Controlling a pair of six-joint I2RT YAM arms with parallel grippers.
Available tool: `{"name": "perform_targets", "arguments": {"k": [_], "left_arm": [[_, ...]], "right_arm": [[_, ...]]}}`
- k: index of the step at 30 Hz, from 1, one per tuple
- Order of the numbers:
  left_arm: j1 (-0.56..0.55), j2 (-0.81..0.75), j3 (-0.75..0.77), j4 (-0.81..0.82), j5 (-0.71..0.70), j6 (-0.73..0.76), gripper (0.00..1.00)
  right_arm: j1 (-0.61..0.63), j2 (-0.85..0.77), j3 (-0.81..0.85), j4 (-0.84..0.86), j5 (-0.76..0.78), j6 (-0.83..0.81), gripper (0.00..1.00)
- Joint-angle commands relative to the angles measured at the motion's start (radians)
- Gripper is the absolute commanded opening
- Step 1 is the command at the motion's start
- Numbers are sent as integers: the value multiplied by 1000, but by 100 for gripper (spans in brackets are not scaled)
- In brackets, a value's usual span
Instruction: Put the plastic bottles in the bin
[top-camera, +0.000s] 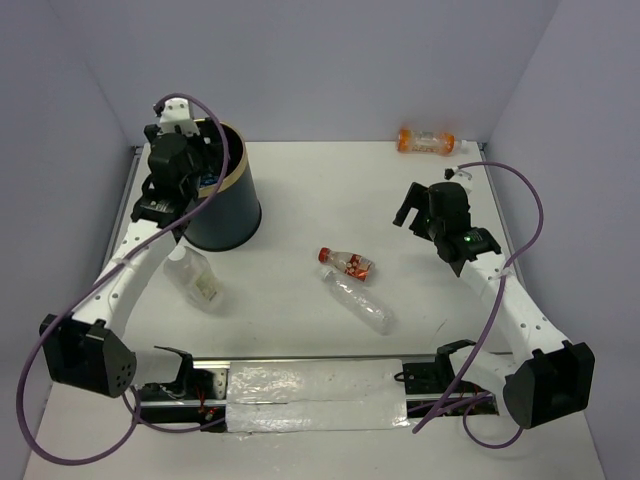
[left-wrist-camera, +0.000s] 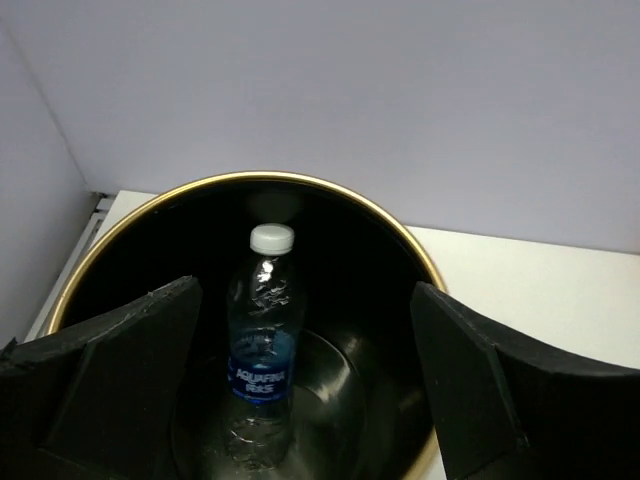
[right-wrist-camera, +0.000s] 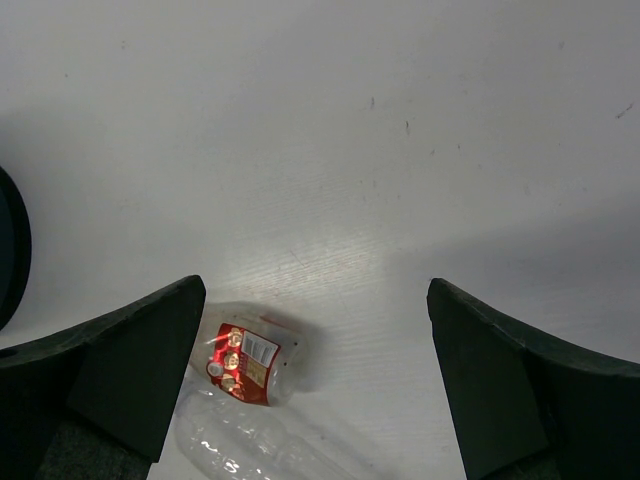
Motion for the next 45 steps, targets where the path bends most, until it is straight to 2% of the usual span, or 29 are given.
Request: {"name": "perform_targets", "arguments": {"k": [1,5,6,8,9,10,12,16,21,27,30,35,41,45], "left_arm": [[-58,-86,81,-45,45,4,99],[-299,-54,133,-132,-62,38,99],[-345,-12,170,-222,-70,27,100],[-447,41,194,-325,-78,-63,99],[-463,102,217,-359,-46,-120,98],[-482,133,231,-390,30,-248,94],[-508,234,279,-480,62,-435,94],[-572,369,351,-583,119,-652,96],[-598,516,386,-656,162,-867,96],[-597,616,446,-726,145,-969,98],[-595,667,497,-818,136,-1035,99],[-594,707,497,-892,145,-1168,99],[-594,728,477,-913,157,-1260,99],[-591,762,487,-886,165,-1257,99]], "right_arm": [[8,-15,17,24,16,2,100],[8,-18,13,24,16,3,100],[7,-18,13,21,20,2,100],[8,-25,13,13,35,3,100],[7,-29,12,10,40,2,100],[7,-33,12,8,48,3,100],[7,-52,10,-1,91,2,100],[7,-99,4,-18,167,-20,100],[1,-153,-16,-18,177,-20,100],[1,-138,-31,-12,140,-7,100],[1,-127,-29,-9,129,-7,100],[-1,-108,-22,-7,108,-11,100],[-1,-104,-22,-13,95,-11,100],[1,-105,-26,-13,88,-7,100]]}}
